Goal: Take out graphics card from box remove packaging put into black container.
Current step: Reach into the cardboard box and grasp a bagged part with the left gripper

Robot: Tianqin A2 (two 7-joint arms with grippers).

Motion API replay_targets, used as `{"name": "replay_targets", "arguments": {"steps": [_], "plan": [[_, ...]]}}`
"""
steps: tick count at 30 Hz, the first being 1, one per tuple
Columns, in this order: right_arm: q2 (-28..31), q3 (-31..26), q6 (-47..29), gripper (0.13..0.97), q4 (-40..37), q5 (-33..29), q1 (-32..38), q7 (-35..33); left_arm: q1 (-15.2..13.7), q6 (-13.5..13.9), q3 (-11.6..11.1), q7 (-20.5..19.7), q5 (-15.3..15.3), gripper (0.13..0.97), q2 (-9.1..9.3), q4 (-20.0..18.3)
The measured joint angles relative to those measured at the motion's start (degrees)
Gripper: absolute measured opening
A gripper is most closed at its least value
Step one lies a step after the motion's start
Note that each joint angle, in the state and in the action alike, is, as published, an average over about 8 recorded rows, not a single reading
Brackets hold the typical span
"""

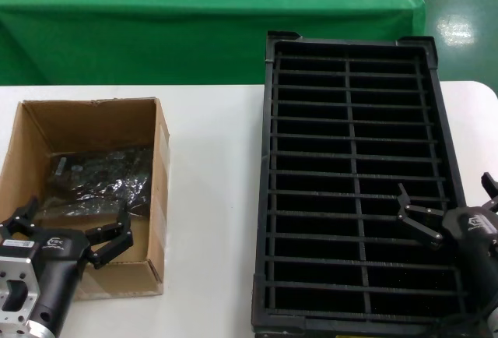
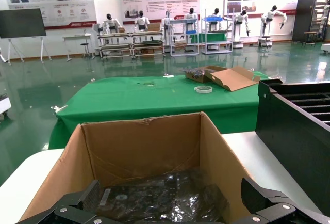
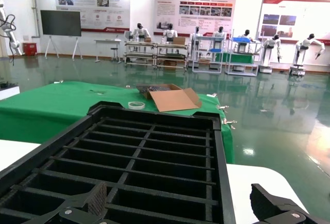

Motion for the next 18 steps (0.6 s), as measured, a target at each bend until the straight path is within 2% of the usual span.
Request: {"name": "replay_targets", "arguments": {"steps": [11,15,18], "plan": [[0.0,0.0,0.0,0.966,0.0,0.0,0.0,0.0,0.0,0.2,-0.2,0.2,0.1,0.966,0.07,0.0],[0.0,0.0,0.0,0.966,0.0,0.0,0.0,0.0,-0.7,1.7,-0.9,2.0,0.7,0.966,-0.07,0.2],[0.0,0.0,0.0,0.966,0.0,0.0,0.0,0.0,-2.2,3.6,-1.0,3.9,2.0,0.966,-1.48,0.9]]}}
